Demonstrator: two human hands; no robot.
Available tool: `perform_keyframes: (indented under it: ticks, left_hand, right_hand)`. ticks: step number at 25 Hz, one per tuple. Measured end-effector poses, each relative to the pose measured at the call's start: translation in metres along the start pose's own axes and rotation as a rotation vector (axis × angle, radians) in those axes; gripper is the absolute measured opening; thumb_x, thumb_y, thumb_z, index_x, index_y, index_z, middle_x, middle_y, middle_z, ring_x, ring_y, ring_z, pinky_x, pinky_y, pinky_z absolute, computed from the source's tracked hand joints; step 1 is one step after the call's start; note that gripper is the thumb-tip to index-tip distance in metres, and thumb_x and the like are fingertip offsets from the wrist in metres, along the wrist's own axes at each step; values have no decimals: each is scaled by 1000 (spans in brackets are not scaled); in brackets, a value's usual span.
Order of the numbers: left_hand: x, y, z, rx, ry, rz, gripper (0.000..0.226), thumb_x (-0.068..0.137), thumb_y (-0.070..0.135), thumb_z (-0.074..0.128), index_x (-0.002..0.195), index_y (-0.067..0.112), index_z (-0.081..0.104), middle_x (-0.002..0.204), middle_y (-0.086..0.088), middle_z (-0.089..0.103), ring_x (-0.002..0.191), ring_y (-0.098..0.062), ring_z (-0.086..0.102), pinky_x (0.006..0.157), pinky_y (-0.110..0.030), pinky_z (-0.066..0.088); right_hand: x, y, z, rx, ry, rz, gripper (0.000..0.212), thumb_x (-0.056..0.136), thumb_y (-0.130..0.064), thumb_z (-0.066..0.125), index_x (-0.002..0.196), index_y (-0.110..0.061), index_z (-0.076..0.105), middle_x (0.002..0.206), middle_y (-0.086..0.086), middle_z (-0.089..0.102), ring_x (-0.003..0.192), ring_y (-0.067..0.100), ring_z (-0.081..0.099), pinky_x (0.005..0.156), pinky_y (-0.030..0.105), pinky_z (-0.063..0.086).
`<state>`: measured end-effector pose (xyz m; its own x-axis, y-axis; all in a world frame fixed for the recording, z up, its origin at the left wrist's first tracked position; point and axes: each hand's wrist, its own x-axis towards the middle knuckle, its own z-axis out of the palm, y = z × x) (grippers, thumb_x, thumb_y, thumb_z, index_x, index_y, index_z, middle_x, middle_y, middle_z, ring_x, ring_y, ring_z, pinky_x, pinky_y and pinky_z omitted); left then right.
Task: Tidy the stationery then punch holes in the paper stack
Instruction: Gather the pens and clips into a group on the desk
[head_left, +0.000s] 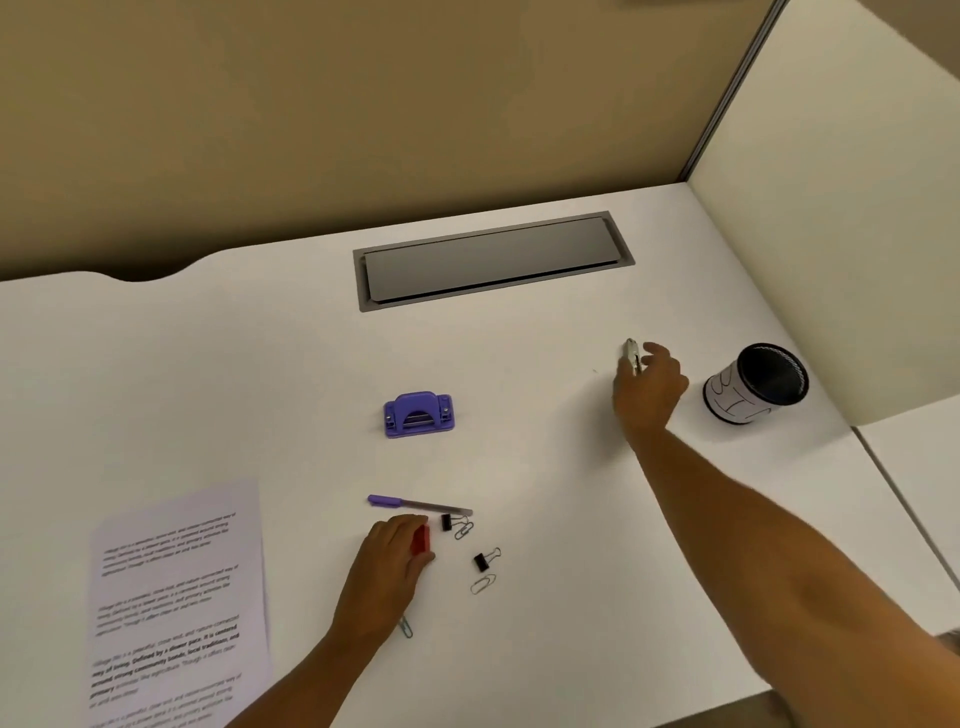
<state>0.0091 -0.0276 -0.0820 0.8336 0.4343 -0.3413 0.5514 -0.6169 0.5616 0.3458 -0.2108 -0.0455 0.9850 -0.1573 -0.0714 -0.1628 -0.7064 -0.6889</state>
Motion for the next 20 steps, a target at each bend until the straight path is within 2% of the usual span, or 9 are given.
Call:
perform_keyframes:
  ticks: [2,4,6,9,13,15,17,20]
  left_hand:
    - [-1,0,-2,-35,21,-15,47,95,27,62,138,9,53,134,-6,59,125,-21,53,108,-26,39]
    - [0,2,-1,-63,34,-25,45,96,23,59,138,8,52,136,-8,57,126,-21,52,108,-25,39]
    - [1,5,-1,-154,34,-119,47,98,22,56,142,8,48,139,-9,54,129,-21,51,110,-25,38]
    - [0,6,1,-268,65,-262,51,98,22,56,144,6,42,145,-12,50,134,-24,49,114,-30,36]
    - [-6,3,2,-355,196,-316,47,94,18,62,137,7,49,137,-13,57,126,-28,57,110,-35,43]
    - [-6,1,1,-444,174,-302,47,90,18,67,134,9,52,133,-11,61,121,-28,61,104,-32,47]
    - [-12,-5,0,-459,116,-249,49,89,22,68,135,12,52,134,-6,60,122,-24,60,101,-27,45]
    - [-32,-27,3,-229,167,-122,54,94,30,61,142,13,46,147,-6,51,137,-24,49,112,-31,38]
  right_hand:
    - [-43,-3,12,34,-116,-240,25,94,-25,63,116,-13,67,104,5,70,100,26,59,94,42,48]
    - [-94,-3,28,2,-353,-368,18,93,-27,65,106,-17,73,99,0,72,94,22,62,86,37,52]
    - [-147,-3,47,-115,-584,-506,25,93,-38,65,107,-19,74,102,-1,72,100,20,60,85,27,47]
    - [-201,-4,70,-314,-806,-700,44,94,-50,58,122,-18,69,116,3,68,109,20,56,92,31,46]
    - [-226,-2,81,-434,-795,-770,34,102,-31,51,131,-16,62,123,5,63,113,21,54,96,29,45]
    - [-228,-3,80,-462,-748,-751,32,104,-27,48,130,-16,61,125,6,62,114,20,54,97,28,45]
    - [-229,-2,74,-470,-690,-736,36,104,-31,46,136,-17,56,134,5,58,121,20,52,103,30,44]
    - [-237,10,62,-461,-688,-859,62,100,-53,41,151,-17,37,157,8,39,146,29,34,120,43,29]
